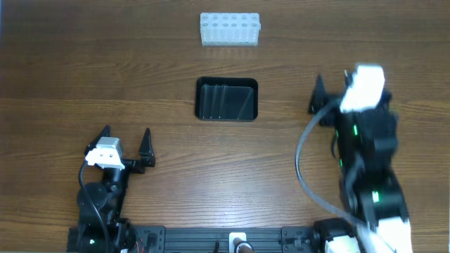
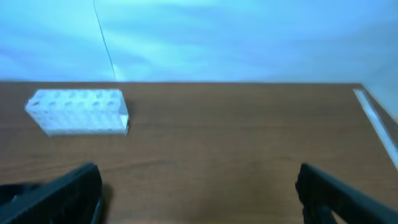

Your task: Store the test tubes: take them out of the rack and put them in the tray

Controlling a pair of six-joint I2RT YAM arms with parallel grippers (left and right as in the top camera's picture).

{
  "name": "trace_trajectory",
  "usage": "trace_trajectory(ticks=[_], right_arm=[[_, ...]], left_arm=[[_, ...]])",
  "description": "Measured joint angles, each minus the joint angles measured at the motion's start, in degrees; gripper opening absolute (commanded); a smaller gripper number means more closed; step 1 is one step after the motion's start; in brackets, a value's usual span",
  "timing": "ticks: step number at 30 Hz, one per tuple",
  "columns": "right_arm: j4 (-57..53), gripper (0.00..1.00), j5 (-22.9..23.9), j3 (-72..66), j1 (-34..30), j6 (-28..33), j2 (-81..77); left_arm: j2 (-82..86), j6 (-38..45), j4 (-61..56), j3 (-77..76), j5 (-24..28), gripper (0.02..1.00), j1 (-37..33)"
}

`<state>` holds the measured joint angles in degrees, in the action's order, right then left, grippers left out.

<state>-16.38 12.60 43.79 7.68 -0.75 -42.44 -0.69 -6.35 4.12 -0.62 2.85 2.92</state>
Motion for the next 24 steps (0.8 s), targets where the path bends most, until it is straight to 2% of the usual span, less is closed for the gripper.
trace_trajectory(ticks=[9, 14, 24], right_arm=[[2.69, 0.993, 0.04, -19.82, -0.15, 0.11, 25.18], [3.5, 0.991, 0.04, -26.18, -0.17, -0.44, 29.62], [16.98, 0.993, 0.04, -40.74, -0.22, -0.76, 36.52]], left_arm=[[0.0, -0.02, 0.0, 0.0, 0.0, 1.0, 0.0], [0.0, 0.0, -0.02, 0.0, 0.0, 1.0, 0.0], [0.0, 0.15, 0.0, 0.0, 0.0, 0.998, 0.0]])
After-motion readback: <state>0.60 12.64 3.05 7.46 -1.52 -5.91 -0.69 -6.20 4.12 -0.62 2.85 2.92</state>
